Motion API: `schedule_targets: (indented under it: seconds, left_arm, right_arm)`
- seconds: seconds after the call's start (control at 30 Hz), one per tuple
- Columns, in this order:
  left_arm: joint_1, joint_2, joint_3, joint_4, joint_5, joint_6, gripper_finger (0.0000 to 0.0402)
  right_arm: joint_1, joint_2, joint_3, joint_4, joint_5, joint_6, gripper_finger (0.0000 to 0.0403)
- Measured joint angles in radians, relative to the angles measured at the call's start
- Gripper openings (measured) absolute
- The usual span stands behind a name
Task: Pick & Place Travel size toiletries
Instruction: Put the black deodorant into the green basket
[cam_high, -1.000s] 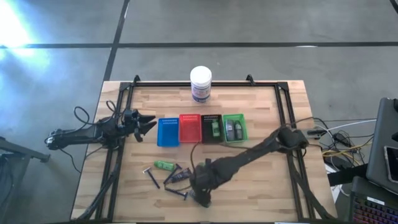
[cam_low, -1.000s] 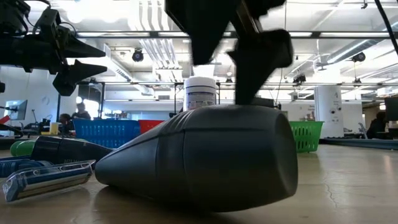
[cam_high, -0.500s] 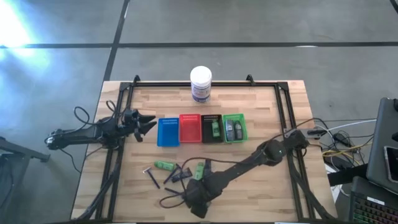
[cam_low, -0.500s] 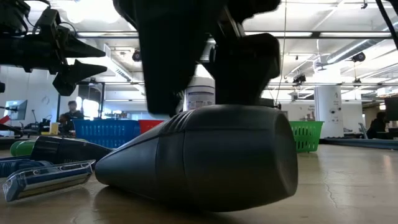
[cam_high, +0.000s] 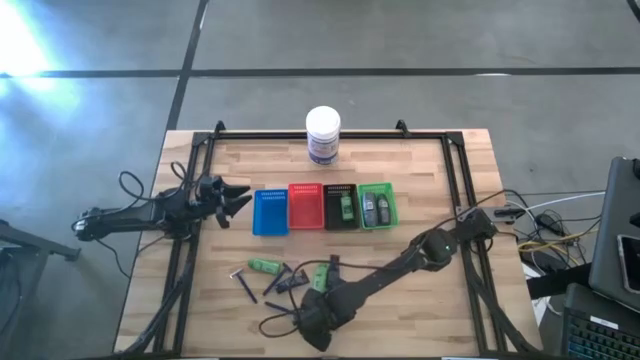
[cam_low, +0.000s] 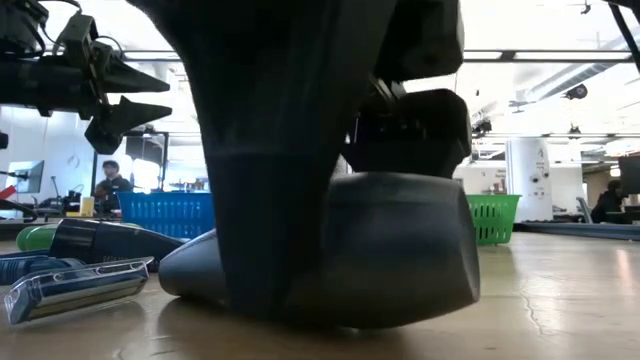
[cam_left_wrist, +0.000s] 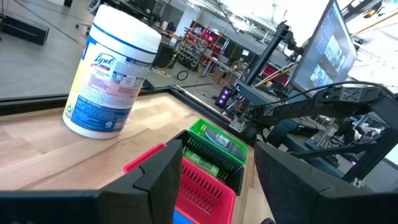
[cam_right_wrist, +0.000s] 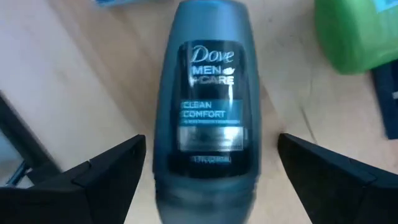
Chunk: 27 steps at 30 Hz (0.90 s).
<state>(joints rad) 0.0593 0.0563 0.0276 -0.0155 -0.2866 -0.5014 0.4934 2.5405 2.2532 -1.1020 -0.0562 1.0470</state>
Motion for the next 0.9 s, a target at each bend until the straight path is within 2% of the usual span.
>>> schedule_targets:
  seconds: [0.17, 0.43, 0.7, 0.9]
  left_arm:
    - [0.0, 0.0, 0.0, 0.0, 0.001, 0.0, 0.0207]
    - [0.0, 0.0, 0.0, 0.0, 0.001, 0.0, 0.0207]
    - [0.0, 0.0, 0.0, 0.0, 0.001, 0.0, 0.0207]
    - [0.0, 0.0, 0.0, 0.0, 0.001, 0.0, 0.0207]
  right_arm:
    - [-0.001, -0.002, -0.002, -0.006, -0.003, 0.032, 0.0329]
    - [0.005, -0.013, 0.006, -0.092, -0.042, 0.067, 0.0199]
    - [0.007, -0.107, 0.011, -0.188, -0.07, 0.226, 0.0199]
    - [0.009, -0.253, 0.002, -0.404, 0.07, 0.52, 0.0199]
